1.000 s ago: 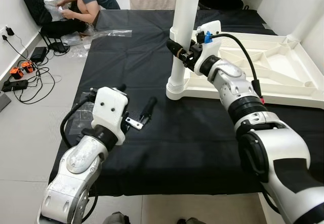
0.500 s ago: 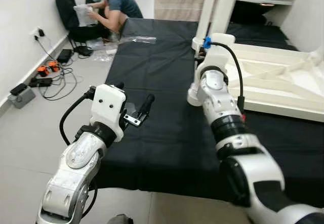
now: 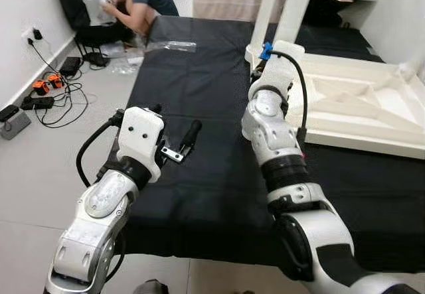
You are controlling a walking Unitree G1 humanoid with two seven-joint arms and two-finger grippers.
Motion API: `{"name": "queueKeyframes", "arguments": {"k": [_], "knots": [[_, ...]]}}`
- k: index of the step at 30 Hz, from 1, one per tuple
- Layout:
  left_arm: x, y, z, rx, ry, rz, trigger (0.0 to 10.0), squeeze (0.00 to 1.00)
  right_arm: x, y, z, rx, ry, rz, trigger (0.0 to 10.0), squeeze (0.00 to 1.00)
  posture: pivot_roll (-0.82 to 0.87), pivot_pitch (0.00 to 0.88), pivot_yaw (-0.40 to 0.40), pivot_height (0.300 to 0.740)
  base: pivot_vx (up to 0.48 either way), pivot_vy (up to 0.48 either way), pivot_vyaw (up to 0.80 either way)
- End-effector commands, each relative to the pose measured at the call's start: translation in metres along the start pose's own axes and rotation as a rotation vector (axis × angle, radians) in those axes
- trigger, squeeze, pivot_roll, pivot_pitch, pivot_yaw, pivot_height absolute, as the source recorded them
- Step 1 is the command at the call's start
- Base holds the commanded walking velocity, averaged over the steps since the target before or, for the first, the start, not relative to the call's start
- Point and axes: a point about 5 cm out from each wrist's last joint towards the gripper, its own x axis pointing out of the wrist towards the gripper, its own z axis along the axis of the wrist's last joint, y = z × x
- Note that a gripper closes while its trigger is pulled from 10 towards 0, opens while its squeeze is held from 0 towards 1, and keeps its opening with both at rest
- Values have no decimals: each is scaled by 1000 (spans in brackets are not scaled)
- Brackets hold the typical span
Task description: Building children table
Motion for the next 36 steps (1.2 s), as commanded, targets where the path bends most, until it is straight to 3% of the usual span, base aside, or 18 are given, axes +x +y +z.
{"name": "queueKeyframes", "arguments": {"k": [1,2,3,5,10,11,13,14,16,19,21,24,26,27,29,31,33,36], "knots": [[0,-2,-1,5,2,-13,10000,0,0,-6,1,-3,5,-16,10000,1000,73,133,-68,740,0,0,0],[0,-2,-1,5,2,-13,10000,0,0,-6,1,-3,5,-16,10000,1000,73,133,-68,740,0,0,0],[1,-2,-1,5,1,-15,10000,0,0,-15,-3,1,-19,11,10000,0,72,129,-64,740,0,0,0],[1,-2,-1,5,1,-15,10000,0,0,-15,-3,1,-19,11,10000,0,72,129,-64,740,0,0,0],[3,-3,-2,8,-1,-19,10000,0,9,-45,-28,-26,-8,194,10000,0,73,119,-64,740,0,0,0],[3,-3,-2,8,-1,-19,10000,0,9,-45,-28,-26,-8,194,10000,0,73,119,-64,740,0,0,0],[3,-3,-1,10,-6,-17,10000,0,14,-50,-34,29,31,382,10000,0,77,114,-67,740,0,0,0],[3,-3,-1,10,-6,-17,10000,0,14,-50,-34,29,31,382,10000,0,77,114,-67,740,0,0,0],[2,-2,-1,13,-9,-16,10000,0,17,-57,-36,72,52,549,10000,0,78,110,-69,740,0,0,0],[2,-2,-1,15,-8,-15,10000,0,21,-65,-34,58,48,600,10000,0,83,107,-69,740,0,0,0],[1,-2,-1,14,-10,-13,10000,0,25,-73,-26,99,46,678,10000,0,86,105,-72,740,0,0,0],[1,-2,-1,15,-10,-12,10000,0,26,-73,-20,146,38,738,10000,0,89,104,-74,740,0,0,0],[1,-1,-1,17,-11,-12,10000,0,22,-70,-7,236,9,932,10000,0,90,103,-73,740,0,0,0],[1,-1,-1,17,-11,-12,10000,0,22,-70,-7,236,9,932,10000,0,90,103,-73,740,0,0,0],[1,-1,0,18,-12,-13,10000,0,17,-67,1,278,-17,1090,10000,0,97,101,-73,740,0,0,0],[1,-1,0,19,-14,-13,10000,0,12,-62,3,288,-16,1233,10000,0,100,102,-75,740,0,0,0],[1,-1,0,19,-14,-13,10000,0,12,-62,3,288,-16,1233,10000,0,100,102,-75,740,0,0,0],[1,-2,2,21,-18,-13,10000,0,9,-50,1,235,44,1361,10000,0,111,103,-80,740,0,0,0]]}}
